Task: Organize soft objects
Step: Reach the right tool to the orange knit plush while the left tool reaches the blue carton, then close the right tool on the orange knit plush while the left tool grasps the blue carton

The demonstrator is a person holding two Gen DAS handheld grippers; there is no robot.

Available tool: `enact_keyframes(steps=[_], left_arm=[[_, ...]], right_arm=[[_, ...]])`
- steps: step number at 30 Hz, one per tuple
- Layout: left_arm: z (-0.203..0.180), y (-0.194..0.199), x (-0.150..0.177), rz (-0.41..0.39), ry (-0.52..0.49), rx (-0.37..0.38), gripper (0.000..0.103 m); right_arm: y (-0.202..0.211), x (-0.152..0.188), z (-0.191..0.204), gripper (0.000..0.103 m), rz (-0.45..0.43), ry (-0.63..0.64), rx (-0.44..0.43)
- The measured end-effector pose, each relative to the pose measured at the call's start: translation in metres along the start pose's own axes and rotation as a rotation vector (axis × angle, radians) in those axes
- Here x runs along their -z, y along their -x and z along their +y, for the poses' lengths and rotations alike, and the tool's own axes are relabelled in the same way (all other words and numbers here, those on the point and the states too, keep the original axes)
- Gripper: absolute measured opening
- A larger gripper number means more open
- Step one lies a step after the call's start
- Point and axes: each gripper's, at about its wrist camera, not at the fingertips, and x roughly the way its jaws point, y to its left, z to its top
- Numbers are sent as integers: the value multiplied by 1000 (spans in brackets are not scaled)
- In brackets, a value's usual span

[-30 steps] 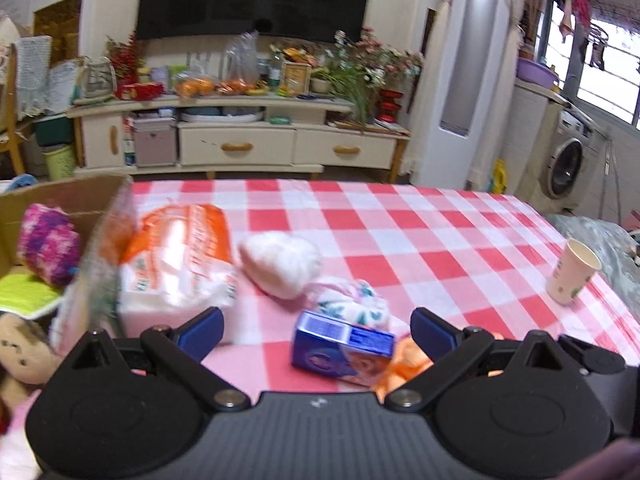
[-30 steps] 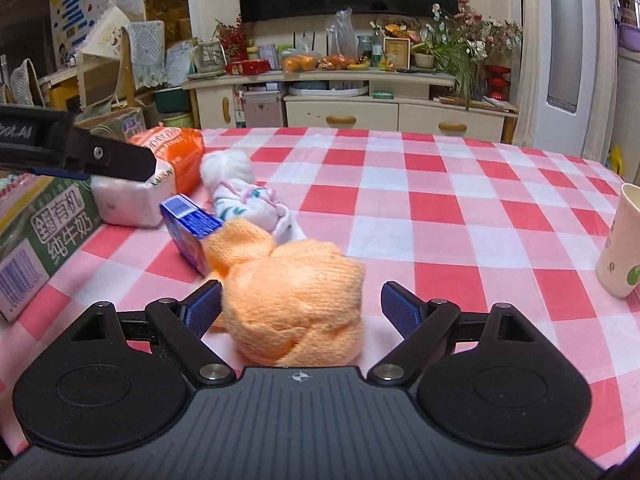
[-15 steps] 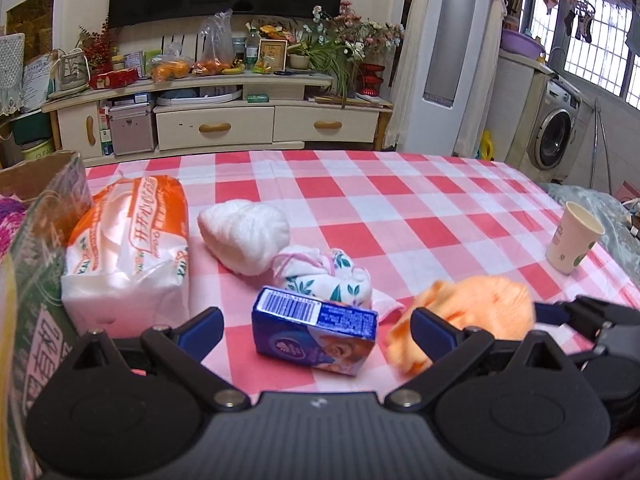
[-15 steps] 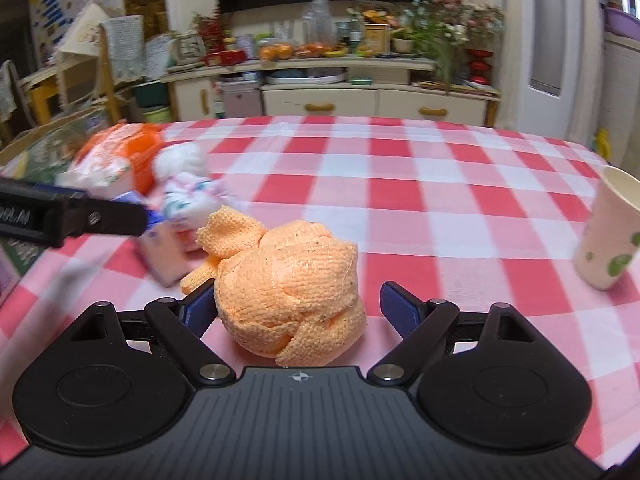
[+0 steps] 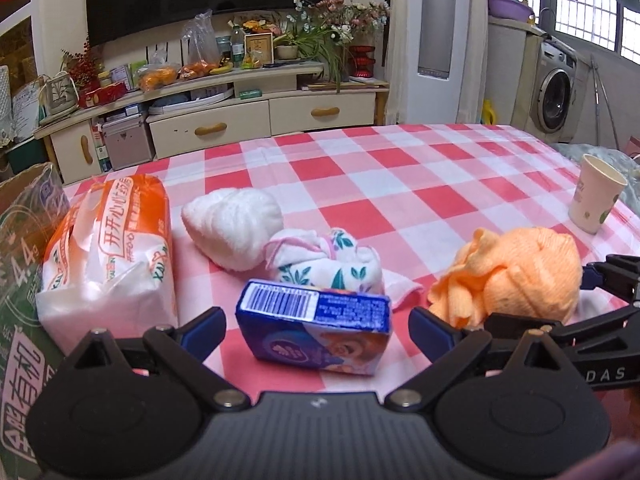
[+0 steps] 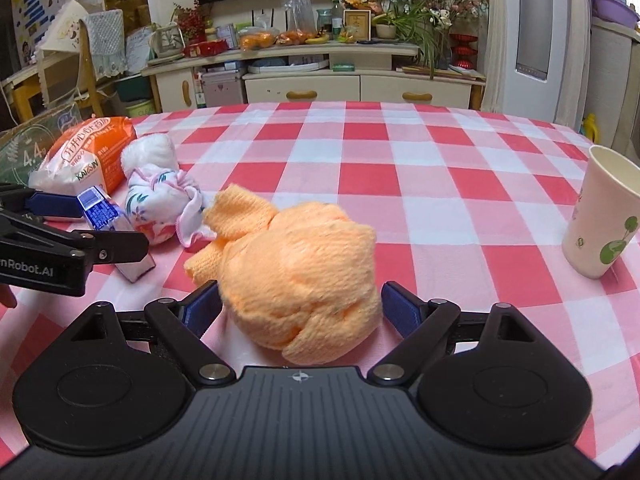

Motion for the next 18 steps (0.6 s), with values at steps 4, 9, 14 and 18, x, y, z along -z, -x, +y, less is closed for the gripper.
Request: enact_keyframes(steps=[4,9,14,18], left_arm=[[3,-3,-1,16,16,-1,91],[4,-4,0,25,25,-3,75],[4,-3,0,26,33,-4,74],[6,0,2,22,48,-12,74]], right_arm=[[-1,-1,1,103,3,-4,-7],[-2,-3,2,103,-6,1,-3],[-2,-3,2,103,-10,1,2],[-2,-4,1,97,-13,-4,-1]])
